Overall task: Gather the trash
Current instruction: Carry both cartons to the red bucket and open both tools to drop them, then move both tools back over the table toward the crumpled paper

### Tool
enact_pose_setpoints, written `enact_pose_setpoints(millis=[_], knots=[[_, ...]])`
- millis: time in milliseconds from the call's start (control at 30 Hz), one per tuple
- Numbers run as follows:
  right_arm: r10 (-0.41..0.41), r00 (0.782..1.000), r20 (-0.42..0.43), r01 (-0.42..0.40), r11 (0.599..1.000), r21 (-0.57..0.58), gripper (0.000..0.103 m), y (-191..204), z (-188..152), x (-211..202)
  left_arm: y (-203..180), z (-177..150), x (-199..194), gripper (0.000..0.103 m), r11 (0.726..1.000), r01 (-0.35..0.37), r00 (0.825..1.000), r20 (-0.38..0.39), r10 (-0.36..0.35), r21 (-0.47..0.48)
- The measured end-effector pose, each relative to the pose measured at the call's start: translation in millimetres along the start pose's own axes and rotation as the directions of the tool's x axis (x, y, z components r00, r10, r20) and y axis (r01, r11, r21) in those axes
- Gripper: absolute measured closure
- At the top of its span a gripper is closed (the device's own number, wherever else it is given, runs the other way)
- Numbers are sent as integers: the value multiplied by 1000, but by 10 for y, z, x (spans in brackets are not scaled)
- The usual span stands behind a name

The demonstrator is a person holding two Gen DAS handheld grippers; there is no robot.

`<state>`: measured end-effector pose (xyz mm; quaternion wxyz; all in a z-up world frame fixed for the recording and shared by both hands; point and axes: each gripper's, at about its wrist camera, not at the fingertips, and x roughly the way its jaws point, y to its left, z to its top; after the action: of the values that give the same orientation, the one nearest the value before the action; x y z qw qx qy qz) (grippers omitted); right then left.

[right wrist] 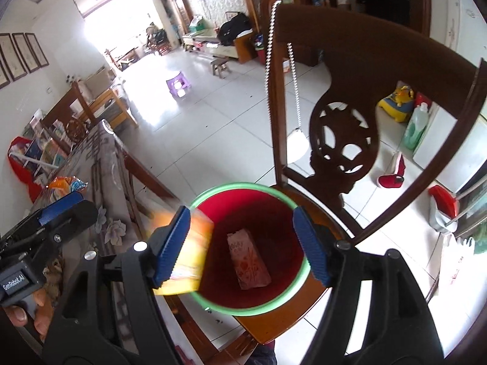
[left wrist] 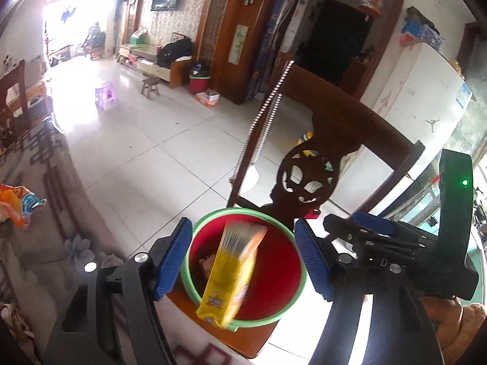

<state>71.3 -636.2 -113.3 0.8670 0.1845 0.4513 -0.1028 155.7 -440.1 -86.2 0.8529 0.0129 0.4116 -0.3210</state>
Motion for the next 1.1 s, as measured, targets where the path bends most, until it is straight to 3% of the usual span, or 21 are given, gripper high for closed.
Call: enact_pose_setpoints(millis=[233, 567, 833, 1100], knots=[[0, 1000, 17, 0, 1000, 6, 33, 40, -18, -111, 67, -77, -224, 35, 999, -28, 999, 22, 29, -20], [56, 998, 40, -53, 997, -60, 32, 504, -64, -227, 635, -495, -930, 33, 967, -133, 985, 77, 152, -215], [131, 991, 16, -127, 977, -169, 31, 1271, -246, -220, 1120, -829, -1566, 33, 930, -213, 957, 126, 260, -299], [174, 985, -21, -173, 949, -263, 29, 2165, -648, -288, 1830, -1322, -2276, 32, 879, -293, 922, 132, 364, -376]])
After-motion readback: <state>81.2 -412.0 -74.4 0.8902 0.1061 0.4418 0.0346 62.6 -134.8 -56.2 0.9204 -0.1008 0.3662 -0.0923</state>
